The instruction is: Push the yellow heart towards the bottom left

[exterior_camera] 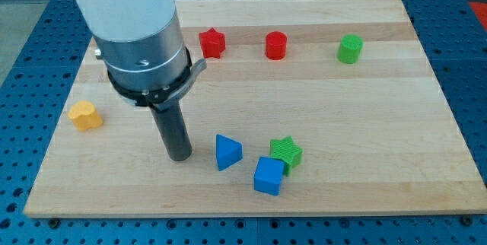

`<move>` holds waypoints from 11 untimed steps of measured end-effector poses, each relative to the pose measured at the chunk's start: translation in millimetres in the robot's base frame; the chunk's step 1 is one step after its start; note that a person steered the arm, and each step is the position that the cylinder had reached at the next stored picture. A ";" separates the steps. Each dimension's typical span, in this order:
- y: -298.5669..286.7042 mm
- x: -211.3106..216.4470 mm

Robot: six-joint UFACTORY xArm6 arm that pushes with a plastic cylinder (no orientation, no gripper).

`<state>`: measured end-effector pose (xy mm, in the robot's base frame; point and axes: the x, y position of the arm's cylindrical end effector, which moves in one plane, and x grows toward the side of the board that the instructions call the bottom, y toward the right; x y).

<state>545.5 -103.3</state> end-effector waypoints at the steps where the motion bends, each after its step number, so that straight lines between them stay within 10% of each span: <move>1: 32.3 0.1; 4: 82.7 0.4; 8: -95.3 -98.3; 11: -144.4 -48.0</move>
